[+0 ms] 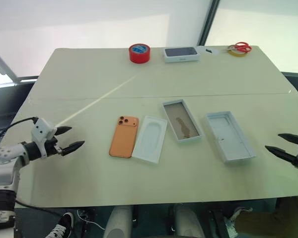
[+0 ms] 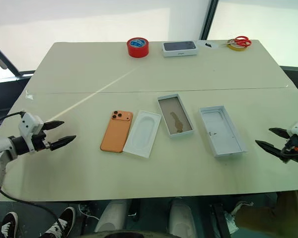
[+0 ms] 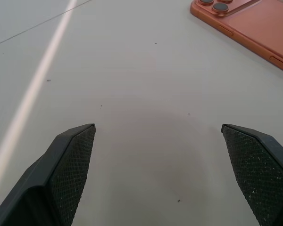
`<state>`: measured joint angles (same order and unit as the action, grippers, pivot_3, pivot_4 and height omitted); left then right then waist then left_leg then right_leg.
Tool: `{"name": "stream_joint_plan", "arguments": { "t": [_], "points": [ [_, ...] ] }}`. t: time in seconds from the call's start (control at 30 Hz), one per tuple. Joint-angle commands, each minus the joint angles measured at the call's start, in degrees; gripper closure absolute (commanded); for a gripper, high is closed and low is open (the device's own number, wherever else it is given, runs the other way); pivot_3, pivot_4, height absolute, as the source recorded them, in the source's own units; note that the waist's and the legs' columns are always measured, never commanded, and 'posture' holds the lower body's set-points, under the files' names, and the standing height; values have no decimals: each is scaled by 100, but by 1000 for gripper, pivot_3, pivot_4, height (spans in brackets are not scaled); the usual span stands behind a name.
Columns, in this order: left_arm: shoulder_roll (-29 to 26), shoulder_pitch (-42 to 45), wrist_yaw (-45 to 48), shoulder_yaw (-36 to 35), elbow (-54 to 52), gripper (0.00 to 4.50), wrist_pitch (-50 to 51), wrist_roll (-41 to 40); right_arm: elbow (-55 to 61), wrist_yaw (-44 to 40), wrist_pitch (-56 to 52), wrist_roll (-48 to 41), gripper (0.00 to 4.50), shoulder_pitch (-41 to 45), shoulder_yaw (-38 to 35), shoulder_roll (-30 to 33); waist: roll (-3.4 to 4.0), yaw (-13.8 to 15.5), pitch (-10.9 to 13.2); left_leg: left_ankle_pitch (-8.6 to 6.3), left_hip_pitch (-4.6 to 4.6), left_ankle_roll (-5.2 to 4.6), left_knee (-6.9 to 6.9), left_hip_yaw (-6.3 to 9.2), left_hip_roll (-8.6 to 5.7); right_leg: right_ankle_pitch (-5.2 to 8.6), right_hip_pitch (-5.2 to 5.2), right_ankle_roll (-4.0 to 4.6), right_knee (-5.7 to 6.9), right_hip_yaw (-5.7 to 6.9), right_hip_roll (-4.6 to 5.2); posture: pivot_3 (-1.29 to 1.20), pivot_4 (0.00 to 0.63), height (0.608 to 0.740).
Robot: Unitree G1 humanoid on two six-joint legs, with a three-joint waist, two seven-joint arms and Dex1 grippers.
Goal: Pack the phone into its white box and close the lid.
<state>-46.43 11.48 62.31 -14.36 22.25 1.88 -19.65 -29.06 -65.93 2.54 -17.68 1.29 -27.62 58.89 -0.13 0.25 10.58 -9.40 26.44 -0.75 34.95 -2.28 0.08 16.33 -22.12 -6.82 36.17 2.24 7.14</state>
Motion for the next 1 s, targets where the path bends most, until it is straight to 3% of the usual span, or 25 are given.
{"name": "stream_joint_plan", "arguments": {
  "t": [0.03, 0.7, 0.9, 1.0],
  "points": [
    [48, 53, -40, -178, -295, 0, -138, -156, -116, -19, 160, -53, 1042, 189, -149, 201, 4, -2, -2, 0, 0, 0, -2, -1, 0, 0, -1, 0, 0, -2, 1, 0, 150, 740],
    [99, 158, 115, 23, -779, 0, -72, -66, 214, 59, 14, -113, 1042, 381, 127, 28, 7, -2, -4, 0, 0, -1, -4, -14, -1, 0, -5, 0, 0, -4, 2, 0, 150, 740],
    [160, 62, -172, 239, -1504, 0, 735, -139, 737, 93, -238, -185, 1042, 392, 182, -20, 8, 4, -5, -2, 1, -5, -1, -17, -1, -1, -3, -1, 1, -5, 2, 0, 150, 740],
    [151, 189, -384, 339, -1921, 0, 1693, -354, 1404, 79, -542, -329, 1042, 377, 322, -111, 8, 5, -5, -2, 0, -6, -1, -17, -1, -1, -1, -1, 3, -6, 1, 0, 150, 740]
  ]
}}
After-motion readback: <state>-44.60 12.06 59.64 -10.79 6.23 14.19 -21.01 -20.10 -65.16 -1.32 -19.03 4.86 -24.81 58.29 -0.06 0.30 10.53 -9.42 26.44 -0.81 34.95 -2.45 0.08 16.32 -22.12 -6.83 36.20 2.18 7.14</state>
